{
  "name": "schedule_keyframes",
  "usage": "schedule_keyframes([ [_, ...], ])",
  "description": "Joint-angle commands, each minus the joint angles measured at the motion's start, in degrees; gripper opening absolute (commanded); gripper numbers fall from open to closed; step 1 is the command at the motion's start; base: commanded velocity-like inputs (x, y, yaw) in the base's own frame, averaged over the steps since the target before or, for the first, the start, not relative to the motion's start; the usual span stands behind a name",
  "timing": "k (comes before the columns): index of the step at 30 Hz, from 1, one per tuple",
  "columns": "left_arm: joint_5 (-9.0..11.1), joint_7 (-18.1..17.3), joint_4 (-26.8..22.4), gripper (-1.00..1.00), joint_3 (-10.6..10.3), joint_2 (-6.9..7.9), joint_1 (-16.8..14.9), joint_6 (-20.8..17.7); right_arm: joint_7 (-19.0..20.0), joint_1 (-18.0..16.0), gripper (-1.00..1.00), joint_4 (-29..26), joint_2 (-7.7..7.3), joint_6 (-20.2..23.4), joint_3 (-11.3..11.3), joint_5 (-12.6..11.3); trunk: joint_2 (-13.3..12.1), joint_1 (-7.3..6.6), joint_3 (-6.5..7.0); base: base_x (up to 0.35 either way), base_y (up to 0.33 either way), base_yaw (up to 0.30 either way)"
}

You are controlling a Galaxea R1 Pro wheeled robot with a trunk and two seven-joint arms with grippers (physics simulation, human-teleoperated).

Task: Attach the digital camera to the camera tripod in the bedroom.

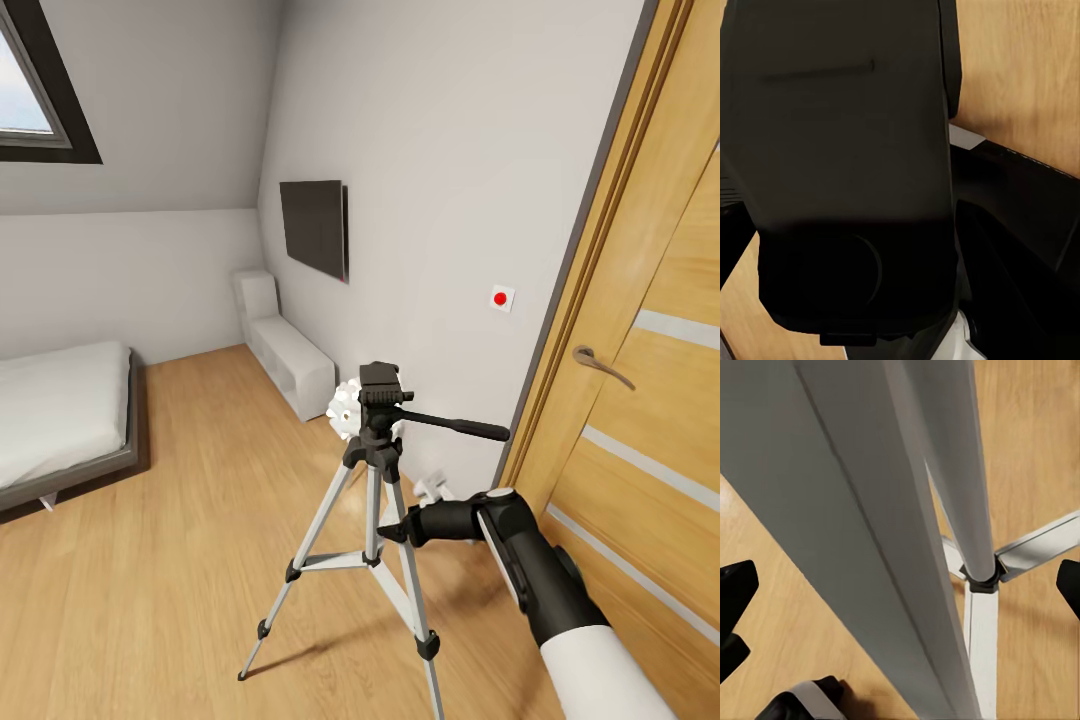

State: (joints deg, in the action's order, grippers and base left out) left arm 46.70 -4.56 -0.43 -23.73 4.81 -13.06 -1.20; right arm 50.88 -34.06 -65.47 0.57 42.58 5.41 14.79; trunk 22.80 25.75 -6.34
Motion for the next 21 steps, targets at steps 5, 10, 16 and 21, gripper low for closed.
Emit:
schedule_keyframes([
  [5, 0.5, -0.2, 0.0, -1.0, -0.4, 0.02, 0.0, -0.1, 0.3, 0.0, -1.0, 0.2, 0.2, -1.4, -0.2, 0.6, 0.1, 0.03, -0.12, 0.0, 0.0, 0.0],
  [10, 0.5, -0.2, 0.0, -1.0, -0.5, 0.02, 0.0, -0.1, 0.2, 0.0, -1.0, 1.1, 0.22, -1.8, -0.2, 0.6, 0.1, 0.03, -0.12, 0.0, 0.0, 0.0],
  [16, 0.4, -0.2, -0.2, -1.0, -0.4, 0.04, 0.0, -0.1, 0.2, 0.0, -1.0, 1.6, 0.18, -1.9, -0.3, 0.6, 0.1, 0.03, -0.12, 0.0, 0.0, 0.0],
  [21, 0.1, -0.3, -1.5, -1.0, -0.8, 0.63, -0.1, -0.3, -0.6, 0.0, -1.0, 3.5, 0.14, -2.5, -0.3, 0.8, 0.1, 0.03, -0.12, 0.0, 0.0, 0.0],
])
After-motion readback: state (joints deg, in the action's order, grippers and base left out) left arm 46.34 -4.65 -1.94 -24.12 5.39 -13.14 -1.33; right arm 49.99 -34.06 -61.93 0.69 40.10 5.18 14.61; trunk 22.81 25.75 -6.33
